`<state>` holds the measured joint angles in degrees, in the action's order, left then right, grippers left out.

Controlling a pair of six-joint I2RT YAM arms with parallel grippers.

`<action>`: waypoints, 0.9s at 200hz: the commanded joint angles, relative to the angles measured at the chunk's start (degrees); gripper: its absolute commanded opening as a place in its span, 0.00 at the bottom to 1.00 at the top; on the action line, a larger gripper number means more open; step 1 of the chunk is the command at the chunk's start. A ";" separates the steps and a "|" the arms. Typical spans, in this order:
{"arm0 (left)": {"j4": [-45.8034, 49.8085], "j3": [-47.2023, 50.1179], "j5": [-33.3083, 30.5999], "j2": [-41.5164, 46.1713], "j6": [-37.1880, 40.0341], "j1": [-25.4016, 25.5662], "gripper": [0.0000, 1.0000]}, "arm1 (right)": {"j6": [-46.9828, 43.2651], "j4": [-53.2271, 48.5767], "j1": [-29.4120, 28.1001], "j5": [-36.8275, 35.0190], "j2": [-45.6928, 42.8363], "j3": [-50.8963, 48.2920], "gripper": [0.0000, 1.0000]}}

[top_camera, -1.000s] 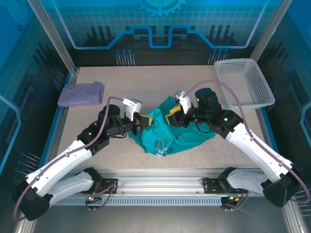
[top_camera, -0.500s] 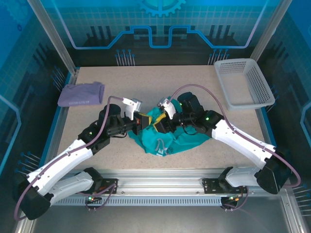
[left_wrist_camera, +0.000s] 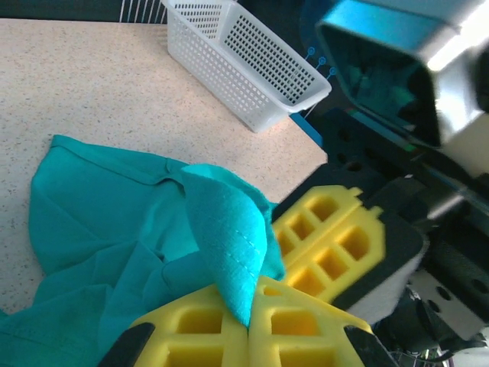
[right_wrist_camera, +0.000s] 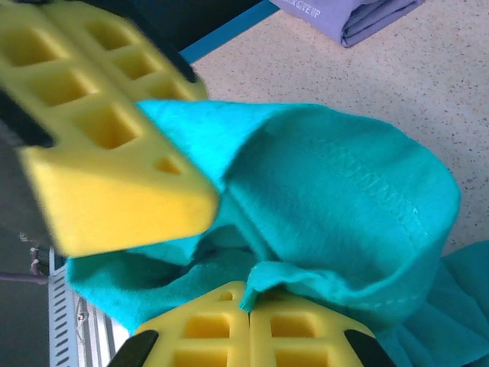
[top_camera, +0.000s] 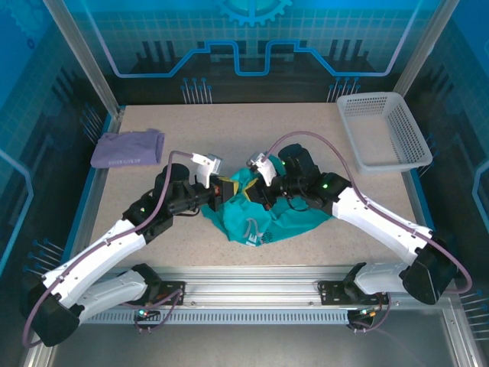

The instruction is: Fold the inside-out t-shirt

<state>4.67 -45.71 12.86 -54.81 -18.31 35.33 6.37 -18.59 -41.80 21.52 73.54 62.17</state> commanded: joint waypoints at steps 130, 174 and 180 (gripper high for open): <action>-4.97 2.31 2.46 1.05 -3.81 -3.34 0.00 | 11.85 13.93 11.84 22.02 -8.60 -5.42 0.00; -7.35 3.48 4.16 2.44 -5.20 -5.18 0.00 | 14.37 17.25 14.85 25.07 -11.23 -8.79 0.00; -6.78 3.44 3.41 2.30 -5.52 -5.55 0.00 | 14.29 17.27 15.16 25.47 -11.79 -9.11 0.00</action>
<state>0.03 -42.89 15.75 -53.54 -22.20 31.35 18.98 -4.89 -28.25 43.42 64.64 54.37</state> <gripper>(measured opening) 0.058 0.057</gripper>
